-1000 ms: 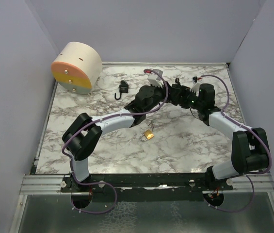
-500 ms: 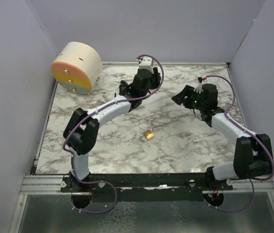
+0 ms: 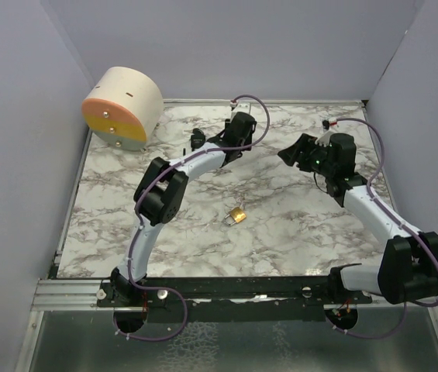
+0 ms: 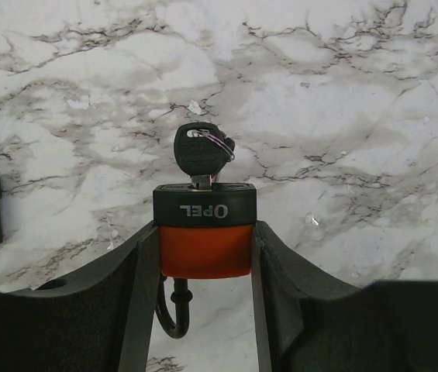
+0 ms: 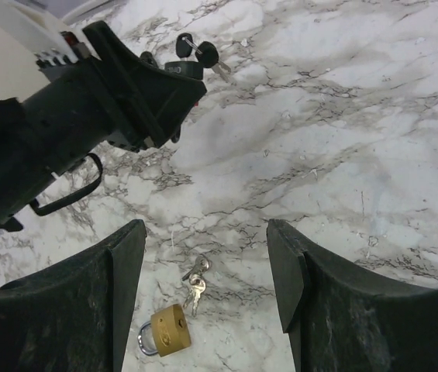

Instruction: Unlock with the key

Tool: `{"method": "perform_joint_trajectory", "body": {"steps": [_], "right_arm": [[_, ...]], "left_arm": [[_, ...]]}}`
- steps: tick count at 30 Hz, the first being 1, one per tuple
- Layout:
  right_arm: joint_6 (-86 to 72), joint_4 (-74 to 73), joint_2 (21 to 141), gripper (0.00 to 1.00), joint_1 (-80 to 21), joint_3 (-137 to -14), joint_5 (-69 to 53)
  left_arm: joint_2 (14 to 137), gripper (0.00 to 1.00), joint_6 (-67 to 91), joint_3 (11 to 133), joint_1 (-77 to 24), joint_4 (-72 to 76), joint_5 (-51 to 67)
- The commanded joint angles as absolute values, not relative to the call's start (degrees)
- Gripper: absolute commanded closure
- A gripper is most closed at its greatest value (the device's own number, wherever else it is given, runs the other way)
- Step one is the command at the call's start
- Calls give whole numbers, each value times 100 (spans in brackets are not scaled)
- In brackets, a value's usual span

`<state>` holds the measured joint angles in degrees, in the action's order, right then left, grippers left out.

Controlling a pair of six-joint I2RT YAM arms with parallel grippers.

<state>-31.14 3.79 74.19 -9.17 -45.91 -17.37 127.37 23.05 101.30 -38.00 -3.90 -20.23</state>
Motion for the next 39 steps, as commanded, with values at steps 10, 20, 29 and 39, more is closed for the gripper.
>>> {"method": "perform_joint_trajectory", "body": {"steps": [10,20,29,39], "right_arm": [[-3010,272,7117,36,-826,-4791,-1606],[-3023,290,7128,36,-800,-4798,-1625],[-3006,279,7119,36,-767,-4811,-1644],[-2997,256,7088,36,-754,-4816,-1650]], "left_arm": [[13723,100,2722,11293,-3735,-415,-2091],[14298,100,2827,11919,-3701,-548,-2025],[14447,100,2966,11996,-3658,-542,-1859],[14350,41,3034,11825,-3604,-494,-1626]]}}
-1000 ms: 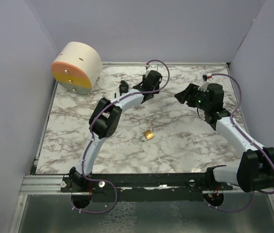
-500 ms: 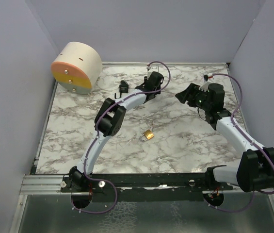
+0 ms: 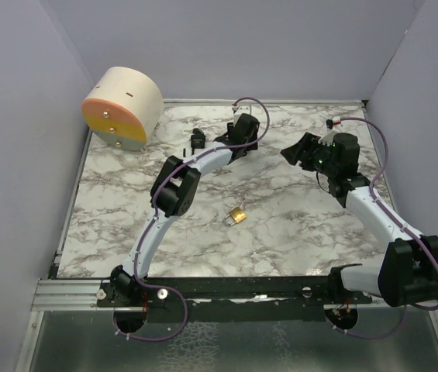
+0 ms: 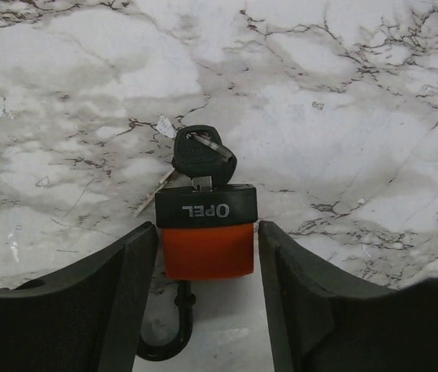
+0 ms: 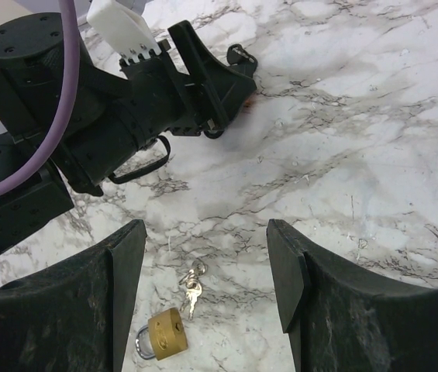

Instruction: Unlock with the key

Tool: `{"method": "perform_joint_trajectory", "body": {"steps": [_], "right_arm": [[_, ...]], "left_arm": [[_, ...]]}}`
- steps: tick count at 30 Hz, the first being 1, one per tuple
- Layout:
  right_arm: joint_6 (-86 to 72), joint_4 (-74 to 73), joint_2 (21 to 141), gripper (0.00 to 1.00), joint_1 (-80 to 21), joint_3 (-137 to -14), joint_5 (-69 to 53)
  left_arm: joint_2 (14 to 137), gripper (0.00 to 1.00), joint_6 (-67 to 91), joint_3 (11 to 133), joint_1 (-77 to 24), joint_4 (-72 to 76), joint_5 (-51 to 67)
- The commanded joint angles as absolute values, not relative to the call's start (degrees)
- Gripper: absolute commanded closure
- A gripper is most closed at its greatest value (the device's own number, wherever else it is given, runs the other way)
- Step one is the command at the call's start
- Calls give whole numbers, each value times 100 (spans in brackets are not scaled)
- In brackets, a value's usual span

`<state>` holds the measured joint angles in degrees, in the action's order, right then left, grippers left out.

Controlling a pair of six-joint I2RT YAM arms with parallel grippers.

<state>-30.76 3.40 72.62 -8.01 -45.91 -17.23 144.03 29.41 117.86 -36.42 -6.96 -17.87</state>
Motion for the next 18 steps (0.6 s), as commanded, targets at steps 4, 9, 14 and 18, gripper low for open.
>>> {"method": "perform_joint_trajectory", "body": {"steps": [4,9,14,18], "right_arm": [[-2981,255,7080,36,-747,-4814,-1661],[-2954,255,7084,36,-747,-4801,-1678],[-2909,280,7068,33,-747,-4772,-1711],[-2655,352,7153,21,-747,-4773,-2029]], "left_arm": [[14265,5,3041,11843,-3587,-510,-1575],[13875,1,2977,11680,-3586,-450,-1573],[12711,1,2772,10660,-3586,274,-1643],[11547,1,2534,9446,-3586,1028,-1557]]}}
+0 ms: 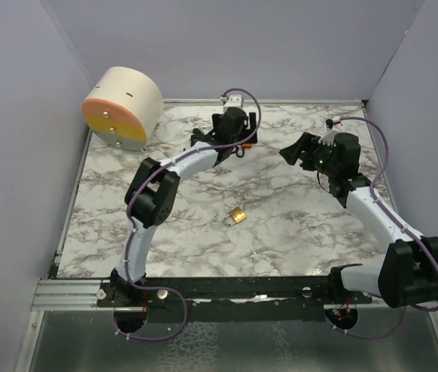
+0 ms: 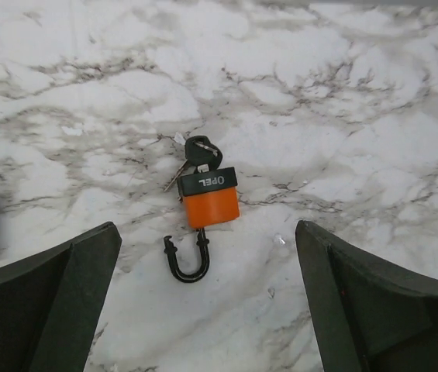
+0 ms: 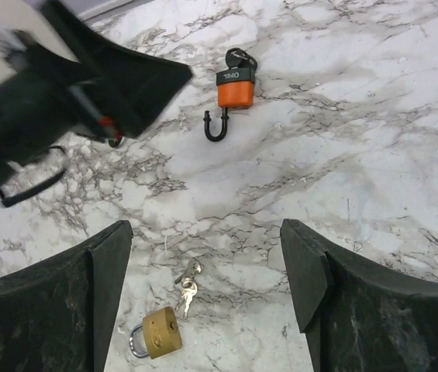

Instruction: Unlock with the key

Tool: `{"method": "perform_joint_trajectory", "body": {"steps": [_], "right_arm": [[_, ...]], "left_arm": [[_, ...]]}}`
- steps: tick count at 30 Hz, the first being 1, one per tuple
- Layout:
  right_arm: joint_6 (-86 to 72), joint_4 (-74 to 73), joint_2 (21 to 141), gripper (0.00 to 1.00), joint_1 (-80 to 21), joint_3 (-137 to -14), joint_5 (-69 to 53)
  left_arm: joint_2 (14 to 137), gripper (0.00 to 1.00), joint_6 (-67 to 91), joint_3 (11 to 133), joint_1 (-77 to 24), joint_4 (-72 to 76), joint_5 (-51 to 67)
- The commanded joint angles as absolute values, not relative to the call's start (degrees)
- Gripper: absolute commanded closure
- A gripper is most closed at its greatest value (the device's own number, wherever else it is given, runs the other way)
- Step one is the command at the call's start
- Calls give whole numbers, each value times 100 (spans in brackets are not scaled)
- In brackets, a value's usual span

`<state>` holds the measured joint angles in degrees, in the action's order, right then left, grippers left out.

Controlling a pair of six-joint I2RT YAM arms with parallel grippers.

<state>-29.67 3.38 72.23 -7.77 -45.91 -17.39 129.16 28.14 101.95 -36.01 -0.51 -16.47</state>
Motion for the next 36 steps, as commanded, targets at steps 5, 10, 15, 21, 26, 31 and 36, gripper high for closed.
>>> {"method": "perform_joint_trajectory", "body": {"steps": [5,10,15,21,26,31,36], "right_arm": [[-2394,239,7598,22,-769,-4973,-2900],[-2133,-220,7871,27,-1247,-5115,-2627],[-2000,-400,7947,27,-1971,-4886,-1966],[-2196,-203,7986,30,-2431,-4475,-1452],[-2355,-123,7873,30,-2434,-4325,-1139],[-2366,-155,7906,30,-2434,-4425,-1045],[-2308,-126,8196,42,-2435,-4545,-1416]], "left_arm": [[10135,1,2794,7316,-3590,1639,-1135],[9046,4,2884,5615,-3759,1917,-918],[8482,5,2681,4745,-4259,1569,-1447],[8059,6,2610,4115,-4969,1083,-2314],[7958,7,2474,3678,-5226,1106,-2411],[8228,7,2132,3673,-5338,1200,-2241],[8369,7,2361,3706,-5353,1119,-2402]]}}
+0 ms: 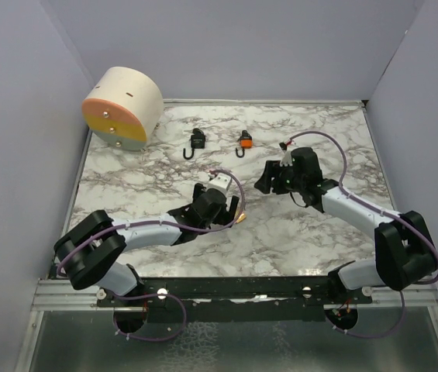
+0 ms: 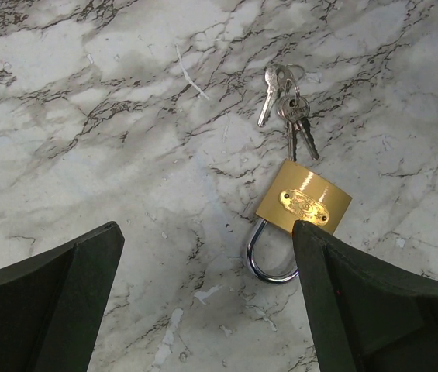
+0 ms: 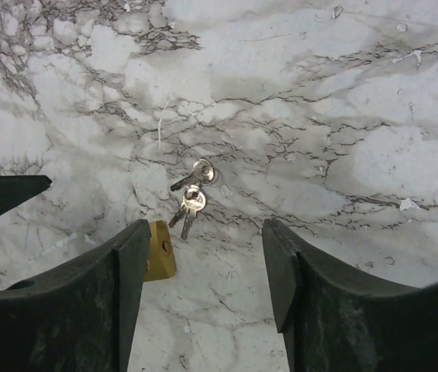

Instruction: Unlock with the key

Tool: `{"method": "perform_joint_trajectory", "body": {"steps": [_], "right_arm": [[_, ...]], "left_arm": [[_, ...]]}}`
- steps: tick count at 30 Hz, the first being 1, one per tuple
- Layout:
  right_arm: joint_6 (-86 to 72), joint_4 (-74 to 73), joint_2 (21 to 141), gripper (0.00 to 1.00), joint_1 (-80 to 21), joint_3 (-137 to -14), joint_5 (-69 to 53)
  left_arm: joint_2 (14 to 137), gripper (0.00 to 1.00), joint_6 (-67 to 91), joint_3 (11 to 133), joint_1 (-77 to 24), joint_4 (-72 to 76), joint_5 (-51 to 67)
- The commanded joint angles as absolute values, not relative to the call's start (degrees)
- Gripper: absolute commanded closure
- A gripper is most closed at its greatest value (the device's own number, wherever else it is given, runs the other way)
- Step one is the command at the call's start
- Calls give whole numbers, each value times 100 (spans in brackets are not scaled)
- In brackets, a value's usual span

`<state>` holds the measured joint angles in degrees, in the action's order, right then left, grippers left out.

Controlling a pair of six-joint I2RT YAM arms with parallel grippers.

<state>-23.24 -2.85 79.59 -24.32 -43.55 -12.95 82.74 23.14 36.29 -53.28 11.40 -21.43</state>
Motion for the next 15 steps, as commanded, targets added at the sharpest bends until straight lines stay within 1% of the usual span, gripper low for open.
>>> {"method": "perform_joint_trajectory", "body": {"steps": [1,8,15], "right_arm": [[-2311,-135,8279,44,-2446,-4575,-1505],[-2344,-205,8813,47,-2878,-4838,-1367],[-2474,-333,9386,54,-3185,-5148,-1116]], "left_arm": [[8362,7,2432,3709,-5357,1071,-2480],[8002,7,2823,3520,-5353,975,-2936],[7528,7,2858,3236,-5350,982,-3154]]}}
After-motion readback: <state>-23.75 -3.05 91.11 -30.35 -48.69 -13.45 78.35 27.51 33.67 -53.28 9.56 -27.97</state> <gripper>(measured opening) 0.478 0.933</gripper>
